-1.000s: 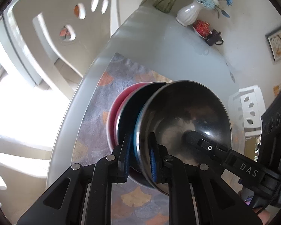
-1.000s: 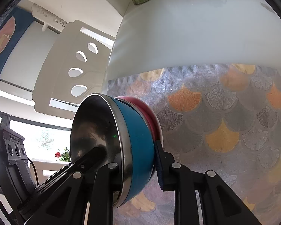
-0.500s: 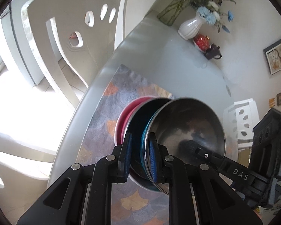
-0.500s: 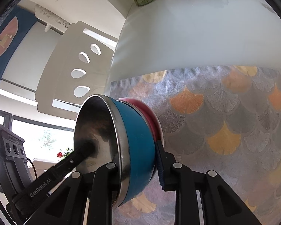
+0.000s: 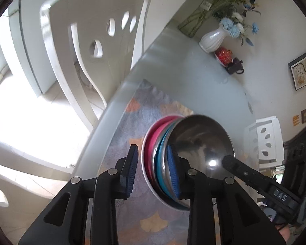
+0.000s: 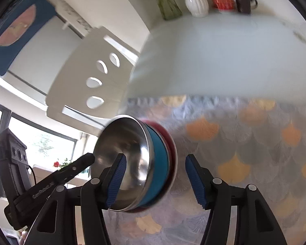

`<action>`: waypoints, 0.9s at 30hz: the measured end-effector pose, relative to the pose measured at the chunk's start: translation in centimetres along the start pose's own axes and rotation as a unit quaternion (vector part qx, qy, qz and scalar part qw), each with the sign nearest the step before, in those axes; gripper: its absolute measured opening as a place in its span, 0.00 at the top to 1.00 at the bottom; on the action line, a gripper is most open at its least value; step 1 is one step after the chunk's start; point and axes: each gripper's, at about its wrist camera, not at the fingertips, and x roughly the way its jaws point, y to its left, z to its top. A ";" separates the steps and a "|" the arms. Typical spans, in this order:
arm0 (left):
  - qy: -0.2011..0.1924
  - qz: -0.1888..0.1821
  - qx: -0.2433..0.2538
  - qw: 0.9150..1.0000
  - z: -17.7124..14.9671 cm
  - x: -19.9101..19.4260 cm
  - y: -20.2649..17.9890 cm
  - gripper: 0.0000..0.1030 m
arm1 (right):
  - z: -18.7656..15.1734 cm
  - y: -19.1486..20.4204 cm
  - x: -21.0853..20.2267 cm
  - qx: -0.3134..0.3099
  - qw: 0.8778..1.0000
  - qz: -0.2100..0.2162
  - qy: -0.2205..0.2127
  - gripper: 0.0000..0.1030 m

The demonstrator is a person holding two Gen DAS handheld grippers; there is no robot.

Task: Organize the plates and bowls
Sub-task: 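Grip the nested bowl stack rim with both tools and lift it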

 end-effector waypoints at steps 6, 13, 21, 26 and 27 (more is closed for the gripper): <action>0.037 0.020 0.015 0.999 -0.2 2.3 -0.6 0.68 | -0.6 -3.2 4.2 0.084 0.993 0.056 0.056 0.44; 0.056 -0.002 0.006 0.998 -0.2 4.8 -0.2 0.60 | -1.0 -3.3 7.8 0.095 0.988 0.095 0.081 0.42; 0.027 -0.038 0.003 0.999 -0.2 5.1 0.3 0.57 | -1.2 -3.8 8.1 0.097 0.987 0.118 0.052 0.41; 0.018 -0.033 0.023 0.999 0.0 5.2 -0.2 0.58 | -1.0 -3.5 7.9 0.075 0.990 0.113 0.047 0.43; 0.017 -0.032 0.027 0.999 0.0 5.2 -0.2 0.58 | -1.1 -3.4 7.9 0.072 0.990 0.112 0.045 0.43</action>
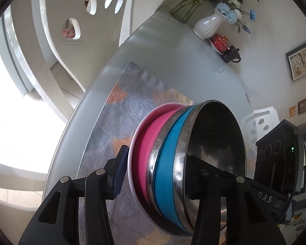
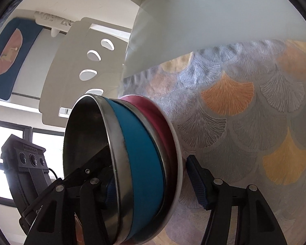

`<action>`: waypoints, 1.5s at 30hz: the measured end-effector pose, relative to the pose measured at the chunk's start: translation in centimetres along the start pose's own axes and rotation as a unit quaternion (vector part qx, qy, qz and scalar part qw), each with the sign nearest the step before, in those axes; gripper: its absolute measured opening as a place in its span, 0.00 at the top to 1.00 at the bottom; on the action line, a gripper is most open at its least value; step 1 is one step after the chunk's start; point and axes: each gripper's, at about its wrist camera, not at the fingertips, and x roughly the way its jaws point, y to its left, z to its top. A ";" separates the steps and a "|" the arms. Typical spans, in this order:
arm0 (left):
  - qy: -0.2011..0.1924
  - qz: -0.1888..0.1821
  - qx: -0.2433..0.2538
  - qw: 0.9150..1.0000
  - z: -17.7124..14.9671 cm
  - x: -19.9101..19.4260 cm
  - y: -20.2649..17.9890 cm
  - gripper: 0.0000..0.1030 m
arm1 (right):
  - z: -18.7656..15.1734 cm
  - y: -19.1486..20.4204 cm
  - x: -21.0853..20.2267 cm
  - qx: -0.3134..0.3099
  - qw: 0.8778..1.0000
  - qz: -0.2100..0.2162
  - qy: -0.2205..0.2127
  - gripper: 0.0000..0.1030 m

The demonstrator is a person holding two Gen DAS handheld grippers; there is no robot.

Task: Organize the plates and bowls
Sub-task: 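Grip the nested bowl stack rim with both tools and lift it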

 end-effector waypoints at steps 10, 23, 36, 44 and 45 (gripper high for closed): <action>0.003 0.010 0.022 1.000 -0.1 -0.4 -0.3 0.58 | -0.1 0.4 -0.5 -0.022 1.000 -0.006 -0.004 0.47; -0.002 0.018 0.033 0.999 -1.6 -2.7 -1.6 0.58 | -2.0 1.4 -2.9 -0.024 1.000 -0.012 -0.010 0.52; -0.022 0.024 0.011 0.999 -7.2 -8.0 -3.6 0.58 | -6.4 2.9 -8.8 -0.040 0.999 0.002 -0.006 0.52; -0.030 0.029 -0.002 0.999 -12.4 -11.1 -6.2 0.58 | -10.3 2.8 -13.2 -0.064 0.998 0.005 0.010 0.52; -0.030 0.029 -0.003 0.999 -13.5 -11.4 -6.8 0.58 | -10.9 2.6 -13.8 -0.065 0.998 0.006 0.012 0.52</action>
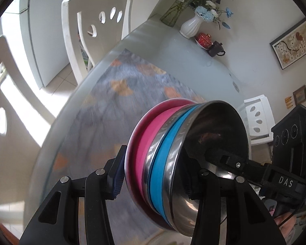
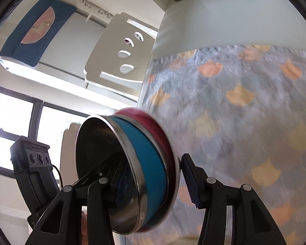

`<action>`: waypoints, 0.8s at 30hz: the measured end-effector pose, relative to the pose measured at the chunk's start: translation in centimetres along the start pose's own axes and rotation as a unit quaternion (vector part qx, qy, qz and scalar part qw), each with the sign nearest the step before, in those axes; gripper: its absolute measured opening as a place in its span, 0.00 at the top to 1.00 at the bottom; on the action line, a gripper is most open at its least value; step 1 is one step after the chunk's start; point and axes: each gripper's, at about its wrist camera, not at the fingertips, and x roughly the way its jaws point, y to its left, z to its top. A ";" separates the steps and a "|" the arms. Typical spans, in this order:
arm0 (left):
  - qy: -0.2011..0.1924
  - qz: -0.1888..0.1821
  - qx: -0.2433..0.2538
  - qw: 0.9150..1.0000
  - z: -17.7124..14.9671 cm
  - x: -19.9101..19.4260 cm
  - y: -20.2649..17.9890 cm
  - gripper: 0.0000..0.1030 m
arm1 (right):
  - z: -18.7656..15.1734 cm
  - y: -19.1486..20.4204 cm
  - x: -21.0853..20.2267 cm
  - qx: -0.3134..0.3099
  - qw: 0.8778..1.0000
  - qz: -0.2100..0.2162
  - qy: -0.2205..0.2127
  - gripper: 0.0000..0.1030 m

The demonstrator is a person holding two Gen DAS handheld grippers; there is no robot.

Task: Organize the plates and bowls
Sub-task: 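Grip the nested bowl stack rim with both tools and lift it, then carry the bowl stack over the plate stack and lower it on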

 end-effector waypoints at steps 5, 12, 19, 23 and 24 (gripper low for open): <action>0.001 -0.002 -0.002 1.000 -3.4 -1.3 -1.7 0.57 | -2.6 -0.8 -2.9 -0.007 1.000 -0.001 0.003 0.52; 0.001 0.004 0.003 1.000 -8.2 -2.3 -4.3 0.56 | -6.0 -2.1 -6.2 -0.020 1.000 -0.008 0.004 0.52; 0.023 0.013 0.019 0.999 -12.2 -2.1 -6.0 0.56 | -10.2 -4.5 -8.1 -0.017 1.000 -0.015 0.021 0.52; 0.043 0.013 0.028 0.999 -14.7 -1.6 -6.3 0.56 | -12.4 -6.3 -8.3 -0.011 0.999 -0.013 0.036 0.52; 0.047 0.013 0.028 0.998 -15.3 -1.4 -6.3 0.56 | -12.8 -6.5 -8.3 -0.010 0.999 -0.013 0.040 0.52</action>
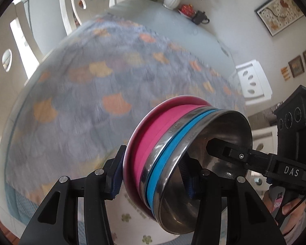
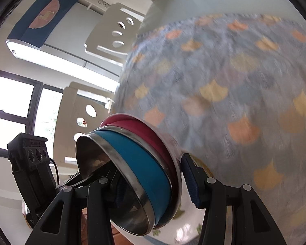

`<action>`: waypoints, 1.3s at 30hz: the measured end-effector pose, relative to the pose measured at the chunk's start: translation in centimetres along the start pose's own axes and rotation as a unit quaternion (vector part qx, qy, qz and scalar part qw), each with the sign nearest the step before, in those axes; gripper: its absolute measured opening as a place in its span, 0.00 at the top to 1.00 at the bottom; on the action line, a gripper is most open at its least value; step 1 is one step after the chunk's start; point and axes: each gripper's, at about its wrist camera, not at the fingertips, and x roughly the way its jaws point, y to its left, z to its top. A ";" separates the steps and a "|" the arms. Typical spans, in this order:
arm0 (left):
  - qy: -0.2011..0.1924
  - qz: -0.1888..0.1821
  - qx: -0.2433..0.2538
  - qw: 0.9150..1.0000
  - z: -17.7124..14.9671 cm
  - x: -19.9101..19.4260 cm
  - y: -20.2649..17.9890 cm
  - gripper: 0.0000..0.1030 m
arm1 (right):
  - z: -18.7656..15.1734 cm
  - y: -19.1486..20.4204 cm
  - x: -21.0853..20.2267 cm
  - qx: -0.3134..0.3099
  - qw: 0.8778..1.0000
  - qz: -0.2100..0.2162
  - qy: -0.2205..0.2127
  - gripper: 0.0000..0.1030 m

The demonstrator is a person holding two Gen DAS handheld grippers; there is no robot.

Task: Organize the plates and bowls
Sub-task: 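Carry the bowl stack over the plate stack and lower it on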

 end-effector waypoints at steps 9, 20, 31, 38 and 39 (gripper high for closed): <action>0.018 0.017 -0.026 0.999 -3.8 0.1 0.9 0.56 | -3.3 -1.3 1.5 0.009 0.999 -0.003 0.043 0.52; 0.057 0.028 -0.041 0.997 -4.8 0.5 1.7 0.56 | -4.7 -1.4 3.0 0.042 0.995 -0.010 0.091 0.52; 0.096 0.038 -0.016 0.995 -3.3 1.9 1.4 0.52 | -3.6 -0.8 4.0 0.035 0.992 -0.051 0.110 0.53; 0.105 0.042 0.003 0.994 -2.3 2.2 1.2 0.51 | -3.1 -0.4 4.5 0.028 0.990 -0.062 0.121 0.50; 0.105 0.045 0.007 0.993 -2.3 2.1 1.2 0.51 | -3.1 -0.3 4.5 0.027 0.990 -0.063 0.121 0.49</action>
